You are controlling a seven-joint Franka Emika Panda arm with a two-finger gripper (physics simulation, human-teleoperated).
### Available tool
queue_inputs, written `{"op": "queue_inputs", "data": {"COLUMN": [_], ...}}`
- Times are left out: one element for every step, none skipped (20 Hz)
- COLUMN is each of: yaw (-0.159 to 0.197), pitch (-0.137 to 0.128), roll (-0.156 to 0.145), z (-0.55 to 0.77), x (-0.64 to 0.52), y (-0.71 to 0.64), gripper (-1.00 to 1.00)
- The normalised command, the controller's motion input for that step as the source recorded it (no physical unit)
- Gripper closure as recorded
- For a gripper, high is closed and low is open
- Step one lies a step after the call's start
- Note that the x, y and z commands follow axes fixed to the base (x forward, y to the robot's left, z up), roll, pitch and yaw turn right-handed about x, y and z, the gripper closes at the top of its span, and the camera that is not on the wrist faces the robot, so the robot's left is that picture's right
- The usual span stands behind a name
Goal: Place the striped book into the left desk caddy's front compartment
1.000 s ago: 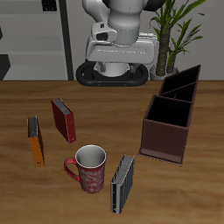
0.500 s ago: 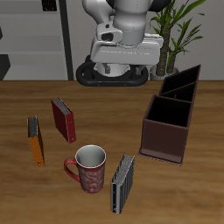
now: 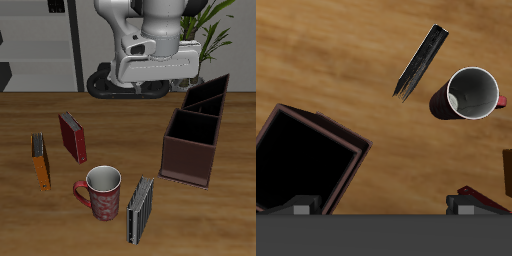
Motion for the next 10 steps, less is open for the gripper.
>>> {"op": "queue_inputs", "data": {"yaw": [-0.3,0.041,-0.027,0.0,-0.125,0.0,0.015,-0.125,-0.039,-0.083], "pitch": [0.075,-0.045,0.029,0.0,-0.051,0.0,0.003,-0.054,-0.007,-0.043], "roll": [-0.061,-0.001,0.074,0.0,-0.124,0.0,-0.055,-0.033,0.062,-0.148], "z": [-0.08,0.01,-0.13,-0.03,-0.15,-0.01,-0.12,0.03,0.0,0.06], "x": [0.62,0.5,0.57,0.14,0.96,0.07,0.56,0.34,0.42,0.4], "y": [-0.35,0.12,-0.12,0.13,-0.43,0.06,-0.21,-0.24,-0.15,-0.42], "gripper": [-1.0,-1.0,-1.0,-1.0,-1.0,-1.0,-1.0,-1.0,-1.0,-1.0]}}
